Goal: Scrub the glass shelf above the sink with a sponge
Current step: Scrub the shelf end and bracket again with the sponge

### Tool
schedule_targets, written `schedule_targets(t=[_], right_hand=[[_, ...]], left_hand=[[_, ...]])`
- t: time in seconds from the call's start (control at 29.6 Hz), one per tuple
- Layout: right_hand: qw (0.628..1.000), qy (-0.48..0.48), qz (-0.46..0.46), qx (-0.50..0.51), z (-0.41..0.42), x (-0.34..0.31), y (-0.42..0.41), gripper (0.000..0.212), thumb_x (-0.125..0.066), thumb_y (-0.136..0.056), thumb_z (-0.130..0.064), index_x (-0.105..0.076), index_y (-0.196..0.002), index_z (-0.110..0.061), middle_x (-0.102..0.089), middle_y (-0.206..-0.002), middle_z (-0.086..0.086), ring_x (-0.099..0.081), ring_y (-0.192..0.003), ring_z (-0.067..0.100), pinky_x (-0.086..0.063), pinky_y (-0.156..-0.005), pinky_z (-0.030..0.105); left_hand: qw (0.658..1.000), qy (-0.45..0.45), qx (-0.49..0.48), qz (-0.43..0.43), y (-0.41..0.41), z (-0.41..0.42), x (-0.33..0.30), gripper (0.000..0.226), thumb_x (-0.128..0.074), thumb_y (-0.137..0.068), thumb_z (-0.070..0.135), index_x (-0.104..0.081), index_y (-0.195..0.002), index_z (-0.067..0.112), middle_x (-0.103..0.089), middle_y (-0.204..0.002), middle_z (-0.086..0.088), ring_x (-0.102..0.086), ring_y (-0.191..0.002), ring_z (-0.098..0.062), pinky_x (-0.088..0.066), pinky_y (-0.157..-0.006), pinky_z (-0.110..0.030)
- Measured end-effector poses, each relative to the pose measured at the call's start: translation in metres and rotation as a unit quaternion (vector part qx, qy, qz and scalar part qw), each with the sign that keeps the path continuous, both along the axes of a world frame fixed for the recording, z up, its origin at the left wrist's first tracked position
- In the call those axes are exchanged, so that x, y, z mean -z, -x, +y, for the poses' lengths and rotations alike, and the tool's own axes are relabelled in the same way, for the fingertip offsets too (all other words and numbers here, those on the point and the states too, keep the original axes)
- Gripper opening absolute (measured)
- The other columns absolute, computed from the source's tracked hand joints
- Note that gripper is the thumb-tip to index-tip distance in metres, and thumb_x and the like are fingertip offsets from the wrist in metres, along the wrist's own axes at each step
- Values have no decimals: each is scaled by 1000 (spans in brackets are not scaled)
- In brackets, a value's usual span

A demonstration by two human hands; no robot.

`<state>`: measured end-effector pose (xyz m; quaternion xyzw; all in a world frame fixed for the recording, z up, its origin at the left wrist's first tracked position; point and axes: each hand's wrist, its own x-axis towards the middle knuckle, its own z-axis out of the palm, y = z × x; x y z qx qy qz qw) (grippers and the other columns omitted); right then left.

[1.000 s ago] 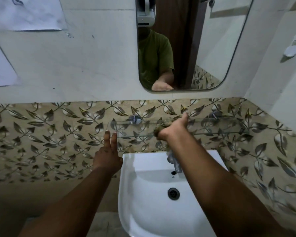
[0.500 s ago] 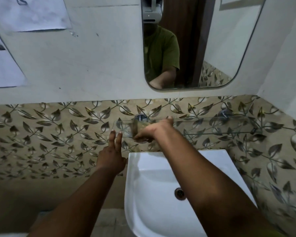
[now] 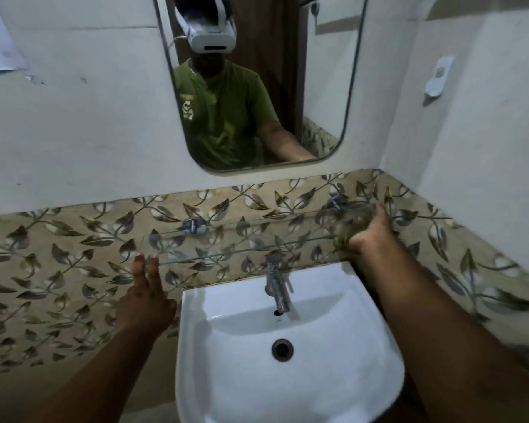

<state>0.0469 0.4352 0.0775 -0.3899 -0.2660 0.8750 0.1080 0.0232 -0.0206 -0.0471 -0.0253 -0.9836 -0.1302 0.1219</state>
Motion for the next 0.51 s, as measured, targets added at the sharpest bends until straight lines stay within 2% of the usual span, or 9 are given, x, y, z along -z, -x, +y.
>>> schedule_targets(t=[0.07, 0.1, 0.17, 0.24, 0.3, 0.37, 0.44, 0.47, 0.51], right_hand=[[999, -34, -16, -16, 5, 23, -17, 73, -67, -80, -71, -66, -133, -21, -67, -130, 20, -60, -125, 42, -42, -108, 61], [999, -41, -20, -28, 4, 31, -32, 65, -68, -84, -64, -68, -131, -19, -73, -121, 19, -65, -120, 39, -49, -103, 55], [998, -18, -35, -48, -5, 53, -52, 43, -64, -93, -47, -72, -119, -13, -79, -94, 18, -75, -90, 33, -60, -78, 44], [994, -6, -54, -91, -19, 74, -68, 31, -55, -99, -31, -72, -104, -5, -78, -81, 20, -76, -67, 34, -62, -63, 41], [991, -22, -48, -121, -22, 69, -76, 28, -51, -99, -21, -71, -98, -1, -77, -79, 21, -75, -60, 35, -62, -57, 41], [993, -79, -5, -89, -9, 35, -69, 20, -56, -99, -19, -72, -96, -7, -77, -74, 15, -74, -54, 29, -58, -49, 37], [971, -237, 37, 6, 15, -4, -48, 14, -63, -96, -17, -75, -102, -16, -79, -83, 8, -74, -62, 22, -57, -52, 30], [931, -363, 7, 38, 26, -23, -37, 22, -63, -96, -15, -74, -114, -18, -78, -100, 7, -74, -80, 22, -57, -65, 28], [873, -483, -46, 52, 35, -35, -27, 31, -60, -96, -11, -71, -123, -18, -75, -116, 7, -71, -97, 23, -52, -78, 26]], left_hand=[[1000, -8, -4, 1, 1, 3, 0, 115, -78, -76, 34, 2, -157, 24, 15, -169, -4, -60, -115, -47, -54, -84, -50], [1000, -9, -1, 4, 3, 6, 1, 115, -79, -75, 33, 1, -157, 24, 13, -168, -5, -61, -114, -48, -54, -83, -51], [1000, -10, 1, 9, 4, 8, 1, 116, -81, -73, 31, -1, -157, 23, 11, -168, -5, -61, -113, -48, -54, -81, -51], [1000, -12, -1, 10, 5, 9, 1, 116, -81, -73, 30, -2, -157, 24, 11, -168, -4, -61, -113, -48, -53, -80, -50], [1000, -14, 4, 11, 6, 11, 2, 115, -82, -72, 28, -4, -157, 22, 10, -168, -4, -60, -113, -49, -54, -79, -51], [1000, -17, 8, 17, 7, 11, 1, 115, -83, -70, 24, -8, -156, 19, 6, -167, -6, -59, -113, -50, -53, -78, -52], [999, -25, 11, 19, 8, 12, 2, 114, -84, -69, 23, -10, -156, 17, 5, -166, -6, -59, -113, -52, -53, -78, -53], [999, -24, 17, 20, 8, 14, 2, 113, -83, -70, 23, -10, -156, 16, 6, -166, -7, -58, -114, -52, -53, -79, -53], [999, -21, 21, 17, 8, 16, 3, 113, -82, -71, 24, -9, -157, 16, 8, -166, -7, -57, -116, -52, -53, -81, -53]])
